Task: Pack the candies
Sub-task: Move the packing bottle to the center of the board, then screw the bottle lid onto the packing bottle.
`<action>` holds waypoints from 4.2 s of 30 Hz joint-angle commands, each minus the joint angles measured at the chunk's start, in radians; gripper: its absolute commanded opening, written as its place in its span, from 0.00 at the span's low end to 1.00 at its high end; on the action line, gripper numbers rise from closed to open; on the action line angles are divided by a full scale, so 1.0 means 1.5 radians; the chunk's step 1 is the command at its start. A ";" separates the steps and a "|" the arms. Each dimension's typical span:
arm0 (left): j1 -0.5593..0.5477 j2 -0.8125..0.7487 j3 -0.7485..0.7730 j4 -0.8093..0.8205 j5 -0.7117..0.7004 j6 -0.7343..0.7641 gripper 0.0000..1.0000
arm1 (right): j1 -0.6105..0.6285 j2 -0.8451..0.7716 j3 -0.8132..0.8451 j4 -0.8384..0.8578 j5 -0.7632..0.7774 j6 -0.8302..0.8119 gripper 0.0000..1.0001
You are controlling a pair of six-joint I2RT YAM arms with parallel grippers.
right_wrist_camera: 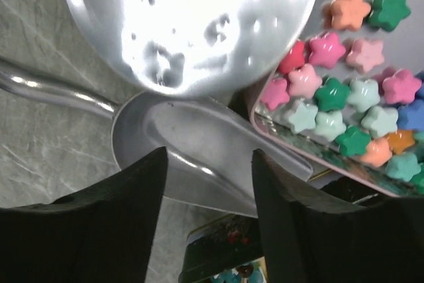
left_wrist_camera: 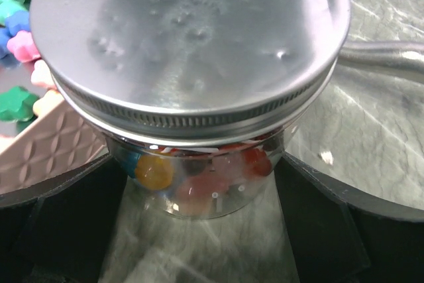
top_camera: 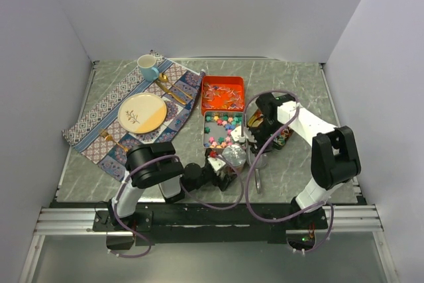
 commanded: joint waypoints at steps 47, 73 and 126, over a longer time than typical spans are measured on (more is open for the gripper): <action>-0.031 0.012 -0.018 -0.016 0.070 -0.037 0.01 | 0.067 -0.013 0.132 -0.101 -0.124 0.056 0.94; -0.030 0.025 0.000 -0.057 0.028 -0.048 0.01 | 0.194 -0.075 0.020 -0.202 -0.015 0.078 1.00; -0.030 0.038 0.015 -0.099 0.028 -0.032 0.01 | 0.257 -0.025 0.086 -0.216 0.058 0.134 1.00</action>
